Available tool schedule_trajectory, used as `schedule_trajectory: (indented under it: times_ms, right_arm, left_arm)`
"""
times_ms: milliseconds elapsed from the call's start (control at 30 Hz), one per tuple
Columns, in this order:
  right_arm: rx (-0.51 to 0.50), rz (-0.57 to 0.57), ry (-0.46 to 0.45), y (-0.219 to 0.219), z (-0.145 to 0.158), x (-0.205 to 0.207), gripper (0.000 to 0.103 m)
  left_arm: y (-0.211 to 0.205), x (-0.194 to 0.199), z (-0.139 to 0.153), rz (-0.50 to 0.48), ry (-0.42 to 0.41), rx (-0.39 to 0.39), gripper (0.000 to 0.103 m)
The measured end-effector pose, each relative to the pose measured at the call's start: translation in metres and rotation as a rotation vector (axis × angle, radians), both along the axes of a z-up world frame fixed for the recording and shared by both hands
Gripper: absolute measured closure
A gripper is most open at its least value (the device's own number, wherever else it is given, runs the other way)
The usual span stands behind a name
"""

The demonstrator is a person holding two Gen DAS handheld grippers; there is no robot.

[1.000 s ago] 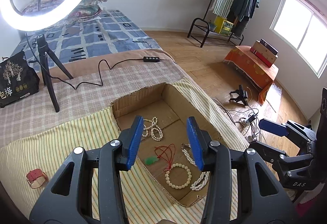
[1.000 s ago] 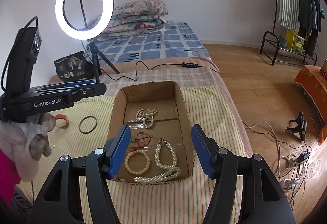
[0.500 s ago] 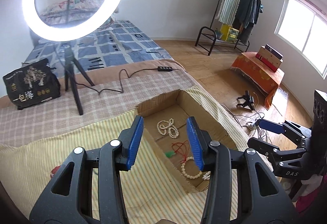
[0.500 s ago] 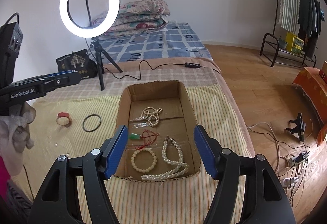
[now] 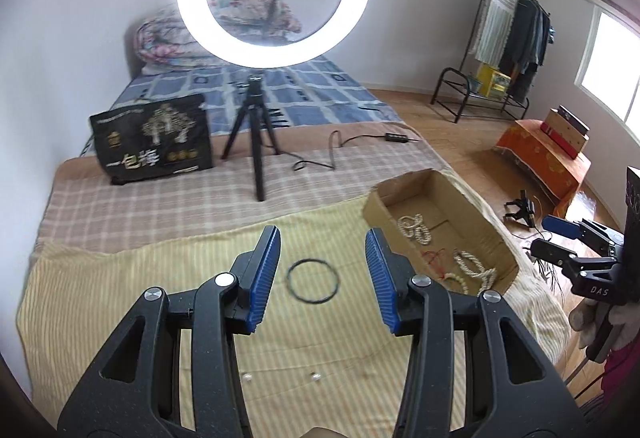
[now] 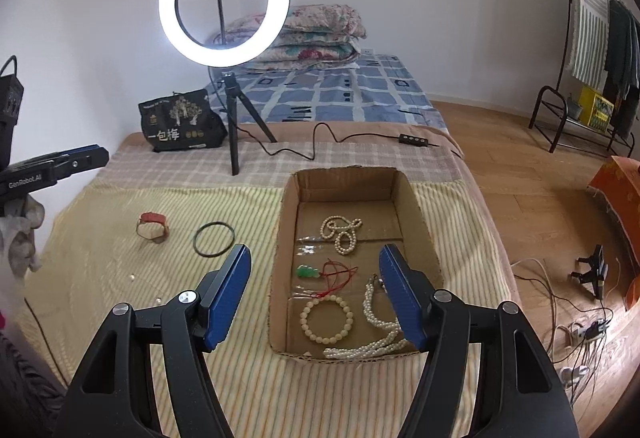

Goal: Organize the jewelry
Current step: 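Move both open tools back over the bed toward the watch and black ring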

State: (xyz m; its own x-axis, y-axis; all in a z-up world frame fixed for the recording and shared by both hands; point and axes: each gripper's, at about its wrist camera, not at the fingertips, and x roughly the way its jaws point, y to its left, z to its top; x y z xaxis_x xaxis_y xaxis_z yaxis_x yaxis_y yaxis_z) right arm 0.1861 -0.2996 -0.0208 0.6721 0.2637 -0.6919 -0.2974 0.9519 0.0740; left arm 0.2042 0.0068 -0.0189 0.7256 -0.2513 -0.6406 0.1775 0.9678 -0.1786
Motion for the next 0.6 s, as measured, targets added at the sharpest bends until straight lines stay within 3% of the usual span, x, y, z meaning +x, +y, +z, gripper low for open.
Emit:
schedule_trajectory:
  times_ms: [233,600]
  right_arm:
    - [0.051,0.048,-0.007,0.024,0.0,0.002,0.037]
    - [-0.009,0.188,-0.006,0.083,-0.021,0.011,0.037]
  left_arm:
    - [0.053,-0.002,-0.016,0.086,0.032,-0.028,0.058]
    - [0.079,-0.006,-0.048,0.075,0.108,-0.008,0.058]
